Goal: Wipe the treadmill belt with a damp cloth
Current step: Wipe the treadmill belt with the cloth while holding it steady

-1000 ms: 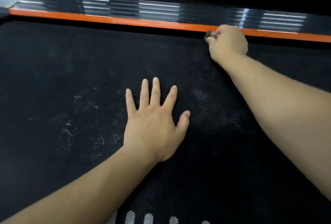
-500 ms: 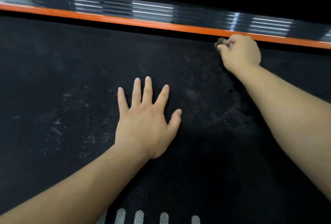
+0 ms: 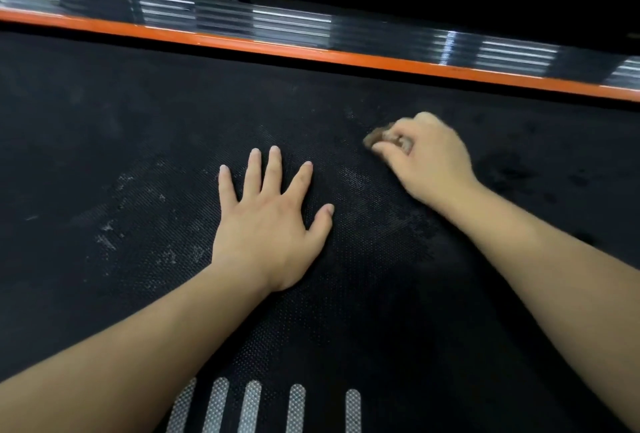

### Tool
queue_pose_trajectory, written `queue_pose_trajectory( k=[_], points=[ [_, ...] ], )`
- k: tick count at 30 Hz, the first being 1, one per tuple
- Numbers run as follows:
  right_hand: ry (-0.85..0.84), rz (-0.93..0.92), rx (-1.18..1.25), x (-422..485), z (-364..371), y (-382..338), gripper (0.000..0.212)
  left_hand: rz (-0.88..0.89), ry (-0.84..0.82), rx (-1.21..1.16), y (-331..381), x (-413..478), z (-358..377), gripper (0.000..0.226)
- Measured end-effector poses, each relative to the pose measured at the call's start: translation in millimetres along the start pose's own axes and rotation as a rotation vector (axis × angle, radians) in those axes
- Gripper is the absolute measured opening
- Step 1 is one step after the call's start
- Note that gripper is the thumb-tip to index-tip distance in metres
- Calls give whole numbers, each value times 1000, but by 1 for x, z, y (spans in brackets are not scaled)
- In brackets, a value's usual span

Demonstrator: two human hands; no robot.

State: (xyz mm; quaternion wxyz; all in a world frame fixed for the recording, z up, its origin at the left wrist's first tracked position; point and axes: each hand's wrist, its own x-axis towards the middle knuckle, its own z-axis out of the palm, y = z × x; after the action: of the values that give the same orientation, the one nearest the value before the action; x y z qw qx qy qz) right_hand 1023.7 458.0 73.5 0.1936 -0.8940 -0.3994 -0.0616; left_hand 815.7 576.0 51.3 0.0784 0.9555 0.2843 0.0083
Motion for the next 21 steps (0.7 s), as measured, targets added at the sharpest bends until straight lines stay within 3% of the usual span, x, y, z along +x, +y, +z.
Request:
queue_pose_trajectory(
  k=[2, 4, 7, 11, 15, 19, 21],
  points=[
    [105, 194, 3, 1, -6, 7, 26, -2, 6, 3, 0, 0, 0, 78],
    [94, 88, -7, -21, -1, -12, 24, -4, 5, 5, -1, 0, 1, 78],
    [-88, -135, 86, -53, -3, -29, 20, -2, 6, 6, -2, 0, 2, 77],
    [93, 173, -20, -47, -17, -3, 25, 0, 20, -6, -2, -1, 2, 74],
    [-66, -134, 96, -104, -12, -35, 23, 2, 10, 0, -1, -1, 1, 71],
    [64, 158, 6, -84, -25, -8, 24, -4, -2, -10, -1, 0, 0, 71],
    [87, 41, 7, -105, -20, -27, 23, -5, 3, -12, -1, 0, 1, 70]
  ],
)
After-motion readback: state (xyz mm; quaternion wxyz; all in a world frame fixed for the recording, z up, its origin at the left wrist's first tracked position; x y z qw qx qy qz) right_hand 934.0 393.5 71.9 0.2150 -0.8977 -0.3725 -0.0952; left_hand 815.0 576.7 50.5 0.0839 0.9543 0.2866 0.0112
